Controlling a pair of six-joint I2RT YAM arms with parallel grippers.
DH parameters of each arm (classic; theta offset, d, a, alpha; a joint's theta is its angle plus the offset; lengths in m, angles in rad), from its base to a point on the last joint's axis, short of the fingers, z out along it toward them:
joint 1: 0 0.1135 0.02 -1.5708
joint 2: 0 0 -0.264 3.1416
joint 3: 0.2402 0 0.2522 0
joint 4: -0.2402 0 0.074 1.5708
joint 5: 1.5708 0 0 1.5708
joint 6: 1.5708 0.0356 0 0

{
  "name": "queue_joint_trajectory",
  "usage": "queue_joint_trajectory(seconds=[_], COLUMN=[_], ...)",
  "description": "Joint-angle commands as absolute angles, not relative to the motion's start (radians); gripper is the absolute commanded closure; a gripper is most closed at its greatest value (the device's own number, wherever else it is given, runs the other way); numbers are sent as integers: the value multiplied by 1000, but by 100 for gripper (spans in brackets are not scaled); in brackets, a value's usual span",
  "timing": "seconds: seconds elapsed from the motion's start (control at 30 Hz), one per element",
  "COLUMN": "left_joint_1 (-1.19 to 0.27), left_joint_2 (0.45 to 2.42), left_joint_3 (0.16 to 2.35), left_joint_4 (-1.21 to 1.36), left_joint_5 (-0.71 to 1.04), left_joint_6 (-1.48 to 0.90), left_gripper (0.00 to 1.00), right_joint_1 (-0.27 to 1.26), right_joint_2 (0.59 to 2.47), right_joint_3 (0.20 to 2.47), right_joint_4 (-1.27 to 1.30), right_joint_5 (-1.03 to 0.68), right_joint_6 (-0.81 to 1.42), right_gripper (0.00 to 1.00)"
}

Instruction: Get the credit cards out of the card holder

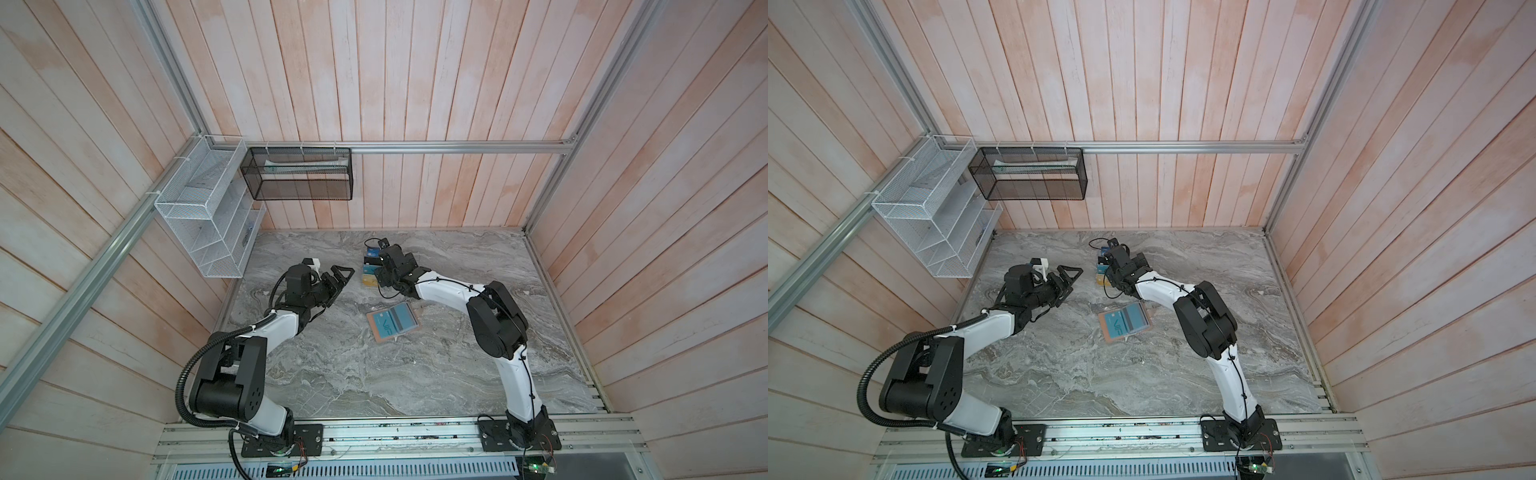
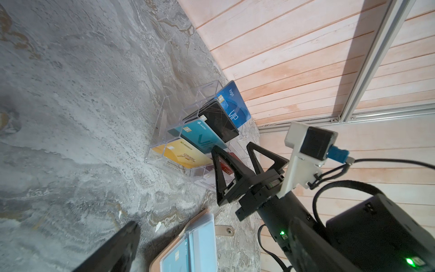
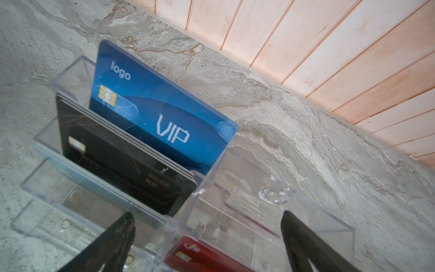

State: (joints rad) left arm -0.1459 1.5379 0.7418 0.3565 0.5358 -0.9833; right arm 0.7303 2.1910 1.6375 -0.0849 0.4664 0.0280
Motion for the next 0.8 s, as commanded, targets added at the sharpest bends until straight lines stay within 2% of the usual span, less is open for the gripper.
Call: queue_joint_trajectory(seconds=[0.0,0.4,0.77], left_joint_1=[-141,-148,-189], left_joint_2=[1528,1489,1370], left_joint_3=[726,695,650], left_joint_4=[405,417,351], left_joint_5=[558,565,559], left_joint_6=[-994,-1002,-1010], left_gripper=[0,0,0], right_joint_1=[720,720,716], right_joint_2=[2205,2073,1755], right_joint_3=[1665,1593,1376], right_joint_4=[-108,-85,-90], right_joint_5=[495,413,324], right_joint_6=[62,85,196], right_gripper=[2,2,2])
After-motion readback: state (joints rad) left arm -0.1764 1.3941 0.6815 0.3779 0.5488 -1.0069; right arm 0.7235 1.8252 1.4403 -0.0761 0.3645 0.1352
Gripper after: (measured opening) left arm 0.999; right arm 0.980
